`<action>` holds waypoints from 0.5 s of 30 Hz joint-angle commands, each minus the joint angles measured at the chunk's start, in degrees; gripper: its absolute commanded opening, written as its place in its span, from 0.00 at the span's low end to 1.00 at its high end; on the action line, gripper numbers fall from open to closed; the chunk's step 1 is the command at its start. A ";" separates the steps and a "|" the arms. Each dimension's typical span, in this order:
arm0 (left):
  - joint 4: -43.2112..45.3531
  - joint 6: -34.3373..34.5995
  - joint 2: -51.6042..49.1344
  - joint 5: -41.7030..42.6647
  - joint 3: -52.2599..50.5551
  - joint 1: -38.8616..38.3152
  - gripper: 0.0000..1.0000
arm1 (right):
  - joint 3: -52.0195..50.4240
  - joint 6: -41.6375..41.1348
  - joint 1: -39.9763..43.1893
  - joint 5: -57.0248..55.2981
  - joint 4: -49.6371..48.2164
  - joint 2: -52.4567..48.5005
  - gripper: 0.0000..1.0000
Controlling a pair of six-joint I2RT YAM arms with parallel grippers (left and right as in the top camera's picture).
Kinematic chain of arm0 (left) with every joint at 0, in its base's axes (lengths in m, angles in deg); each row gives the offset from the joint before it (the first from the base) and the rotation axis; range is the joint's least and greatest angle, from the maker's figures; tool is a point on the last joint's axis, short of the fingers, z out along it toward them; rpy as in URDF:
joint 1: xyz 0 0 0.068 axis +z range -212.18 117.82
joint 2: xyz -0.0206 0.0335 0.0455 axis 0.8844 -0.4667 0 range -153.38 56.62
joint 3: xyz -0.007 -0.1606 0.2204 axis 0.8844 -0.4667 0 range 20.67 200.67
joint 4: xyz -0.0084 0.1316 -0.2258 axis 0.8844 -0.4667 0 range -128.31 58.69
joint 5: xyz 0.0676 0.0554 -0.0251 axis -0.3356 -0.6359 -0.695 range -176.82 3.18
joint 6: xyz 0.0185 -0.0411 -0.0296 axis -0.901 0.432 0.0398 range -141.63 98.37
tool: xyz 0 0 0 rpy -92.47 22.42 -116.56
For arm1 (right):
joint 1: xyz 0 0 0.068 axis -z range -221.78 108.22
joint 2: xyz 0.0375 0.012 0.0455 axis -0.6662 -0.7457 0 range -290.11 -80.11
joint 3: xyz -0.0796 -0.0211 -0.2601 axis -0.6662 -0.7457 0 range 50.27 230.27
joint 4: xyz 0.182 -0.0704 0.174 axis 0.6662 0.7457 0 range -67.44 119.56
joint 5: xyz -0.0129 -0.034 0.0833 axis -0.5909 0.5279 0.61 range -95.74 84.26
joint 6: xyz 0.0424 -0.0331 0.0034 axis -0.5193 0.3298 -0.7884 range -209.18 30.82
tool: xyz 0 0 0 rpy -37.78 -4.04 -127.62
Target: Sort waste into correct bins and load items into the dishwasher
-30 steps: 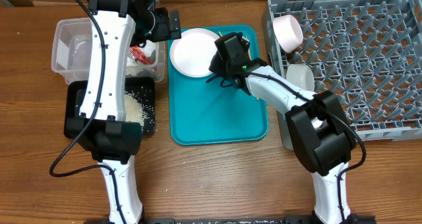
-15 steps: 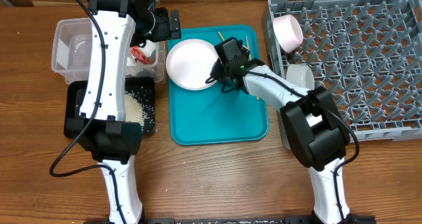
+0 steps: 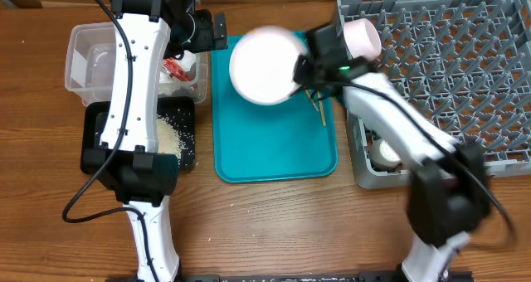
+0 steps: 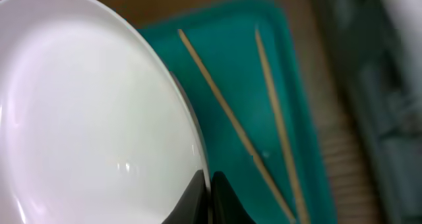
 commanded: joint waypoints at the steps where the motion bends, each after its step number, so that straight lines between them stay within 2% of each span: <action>1: 0.07 -0.02 0.42 -0.37 1.07 -0.39 1.00 | 0.74 14.84 2.08 -6.03 -0.39 11.72 0.04; 4: 0.07 -0.02 0.42 -0.39 1.07 -0.39 1.00 | 0.74 20.94 5.01 -16.04 -0.61 16.98 0.04; 7: 0.07 -0.02 0.42 -0.37 1.07 -0.39 1.00 | 0.74 23.26 9.73 -27.58 -2.01 18.56 0.04; 10: 0.07 -0.02 0.42 -0.39 1.07 -0.39 1.00 | 0.66 29.40 15.32 -30.62 -4.98 17.77 0.04; 15: 0.07 -0.02 0.42 -0.37 1.07 -0.39 1.00 | 0.66 42.60 21.92 -37.75 -16.33 11.89 0.04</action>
